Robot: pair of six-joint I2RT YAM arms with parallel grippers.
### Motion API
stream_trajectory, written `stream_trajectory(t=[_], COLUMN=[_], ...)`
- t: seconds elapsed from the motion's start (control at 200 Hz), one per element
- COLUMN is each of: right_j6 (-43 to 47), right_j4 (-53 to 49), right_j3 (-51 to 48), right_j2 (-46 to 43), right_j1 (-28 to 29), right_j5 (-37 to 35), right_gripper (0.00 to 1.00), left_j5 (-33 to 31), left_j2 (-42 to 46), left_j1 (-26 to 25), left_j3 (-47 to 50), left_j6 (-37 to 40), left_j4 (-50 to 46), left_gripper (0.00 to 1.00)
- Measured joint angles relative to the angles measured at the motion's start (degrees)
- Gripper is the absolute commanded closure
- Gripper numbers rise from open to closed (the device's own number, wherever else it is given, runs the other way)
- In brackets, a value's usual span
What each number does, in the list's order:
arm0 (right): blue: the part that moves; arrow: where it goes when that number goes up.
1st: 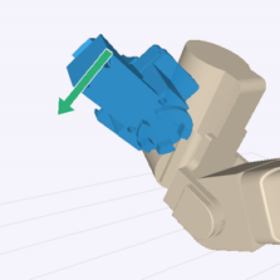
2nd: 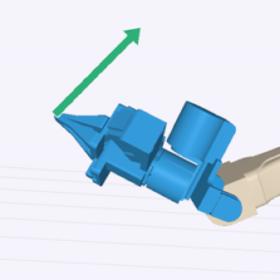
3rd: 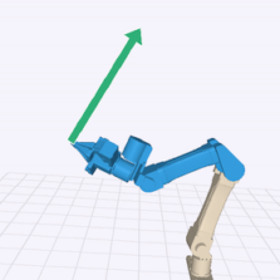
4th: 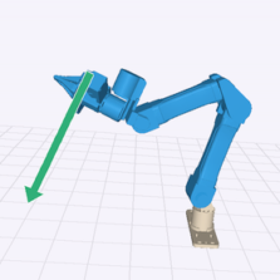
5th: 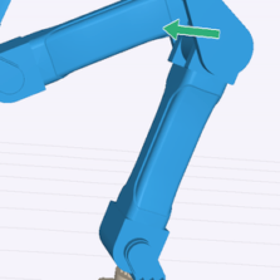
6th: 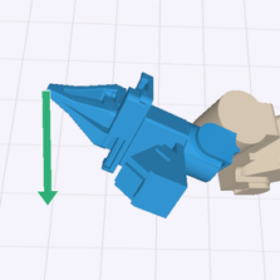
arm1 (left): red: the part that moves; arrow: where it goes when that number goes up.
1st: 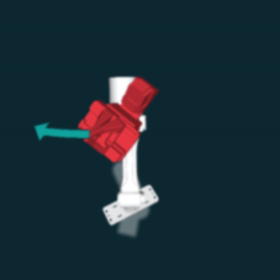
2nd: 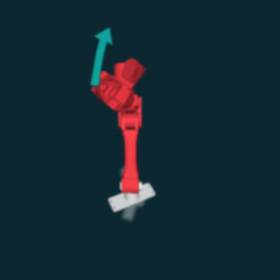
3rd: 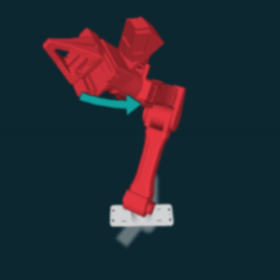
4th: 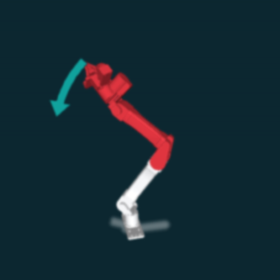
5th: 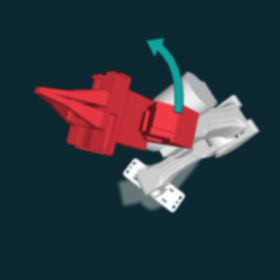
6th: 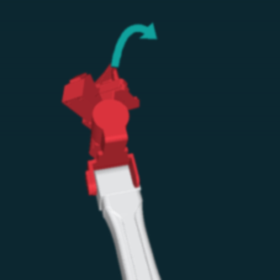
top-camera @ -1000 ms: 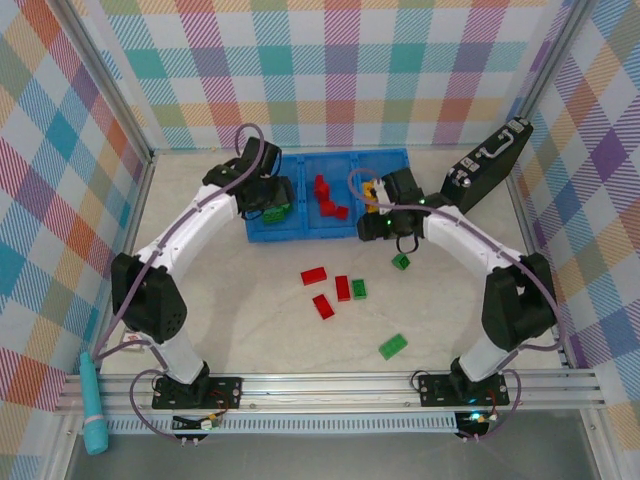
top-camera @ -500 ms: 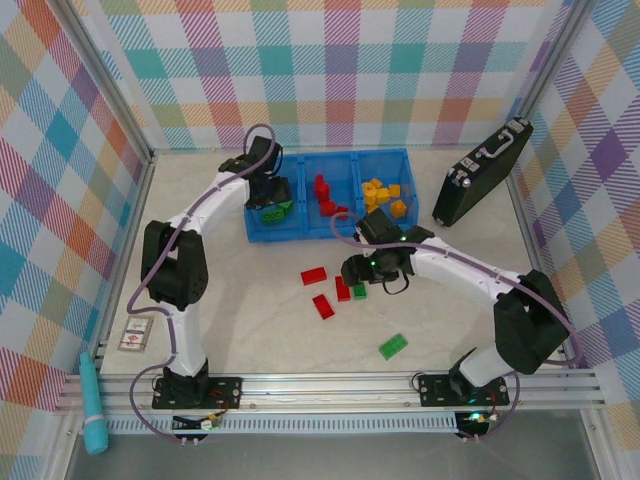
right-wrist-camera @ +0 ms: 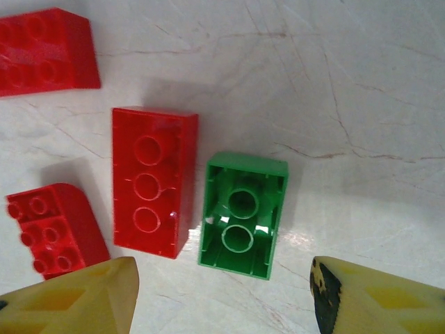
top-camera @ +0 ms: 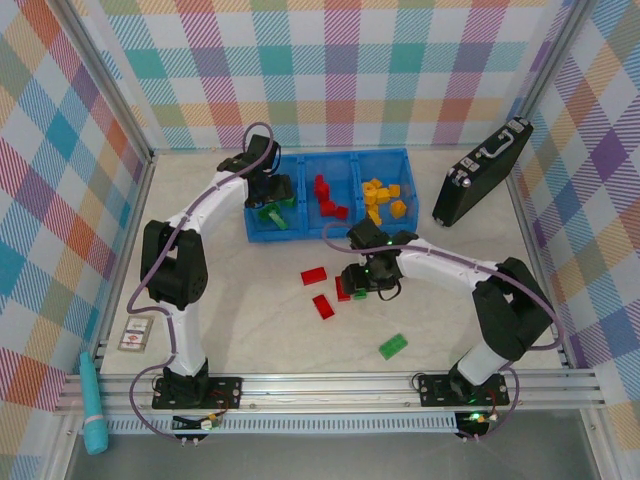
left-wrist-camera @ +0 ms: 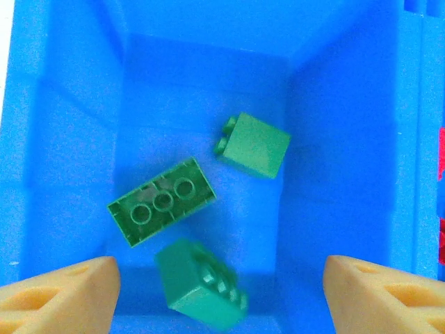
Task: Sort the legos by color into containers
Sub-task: Place the lego in the container, then pick up the lego from the center of the table.
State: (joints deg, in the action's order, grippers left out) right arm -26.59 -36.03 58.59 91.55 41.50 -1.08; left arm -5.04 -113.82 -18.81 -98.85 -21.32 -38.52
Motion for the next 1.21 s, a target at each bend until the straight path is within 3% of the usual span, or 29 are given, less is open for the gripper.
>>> stream_trajectory(t=[0.235, 0.435, 0.815, 0.985, 1.205], right_j6=[0.26, 0.46, 2.23, 3.61, 7.04], right_j4=[0.83, 1.84, 2.29, 0.94, -7.63], right_j3=[-0.13, -0.13, 0.15, 0.81, 5.7], right_j2=[1.68, 5.11, 8.02, 8.02, 3.23], right_j1=[0.0, 0.11, 0.13, 0.22, 0.22], right_j5=[-1.51, -2.1, -4.92, -5.64, -7.3], right_gripper=[0.37, 0.42, 0.66, 0.69, 0.69], left_j5=[1.25, 1.55, 2.4, 0.79, -1.9], left_j2=[1.11, 7.41, 18.53, 23.23, 34.58], left_j1=[0.0, 0.0, 0.0, 0.07, 1.36], left_j3=[-0.33, -0.76, -1.38, -0.02, 8.72], left_j6=[0.96, 1.66, 2.4, 5.25, 11.72], left_j4=[-0.17, -0.33, -1.18, -3.19, -4.04], left_gripper=[0.23, 0.21, 0.2, 0.15, 0.09])
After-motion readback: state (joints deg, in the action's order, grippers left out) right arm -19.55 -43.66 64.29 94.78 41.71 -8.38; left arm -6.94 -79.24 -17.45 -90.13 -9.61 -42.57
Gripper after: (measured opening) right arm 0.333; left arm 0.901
